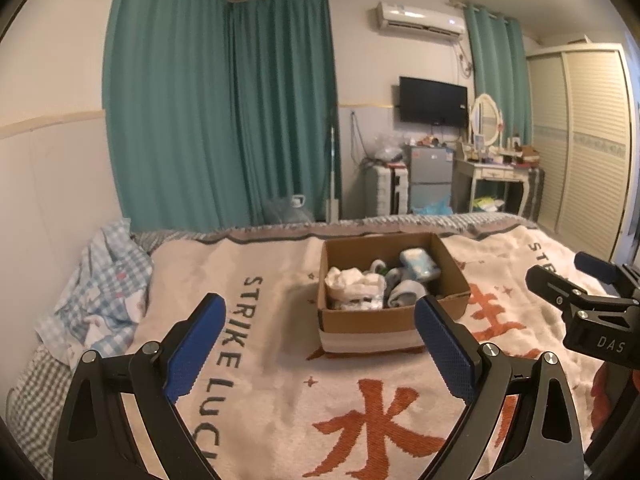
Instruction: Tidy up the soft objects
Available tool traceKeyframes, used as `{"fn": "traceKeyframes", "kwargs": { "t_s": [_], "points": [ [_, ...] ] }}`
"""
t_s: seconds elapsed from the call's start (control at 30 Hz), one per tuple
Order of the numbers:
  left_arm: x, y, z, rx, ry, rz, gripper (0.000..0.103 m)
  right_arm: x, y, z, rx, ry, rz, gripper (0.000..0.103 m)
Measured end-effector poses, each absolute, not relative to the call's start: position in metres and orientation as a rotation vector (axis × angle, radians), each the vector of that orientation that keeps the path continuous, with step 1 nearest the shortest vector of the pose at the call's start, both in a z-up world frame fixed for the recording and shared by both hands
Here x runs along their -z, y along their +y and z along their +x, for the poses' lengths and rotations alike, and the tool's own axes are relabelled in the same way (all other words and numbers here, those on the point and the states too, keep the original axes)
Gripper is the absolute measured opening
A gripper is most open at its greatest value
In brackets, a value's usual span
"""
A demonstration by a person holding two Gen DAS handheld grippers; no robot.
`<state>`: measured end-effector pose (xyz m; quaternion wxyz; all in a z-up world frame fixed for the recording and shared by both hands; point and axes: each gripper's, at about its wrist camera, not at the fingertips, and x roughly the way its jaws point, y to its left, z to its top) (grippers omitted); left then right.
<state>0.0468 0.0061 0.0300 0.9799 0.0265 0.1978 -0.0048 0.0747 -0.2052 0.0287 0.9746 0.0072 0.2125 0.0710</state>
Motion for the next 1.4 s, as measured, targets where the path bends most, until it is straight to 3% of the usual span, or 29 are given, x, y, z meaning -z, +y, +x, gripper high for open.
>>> {"fn": "traceKeyframes", "kwargs": {
  "t_s": [1.4],
  "points": [
    [-0.0327,0.0090,0.0399,-0.016,0.405,0.050,0.097,-0.0275,-0.2009,0.0721,-0.150,0.436,0.002,0.103]
  ]
}}
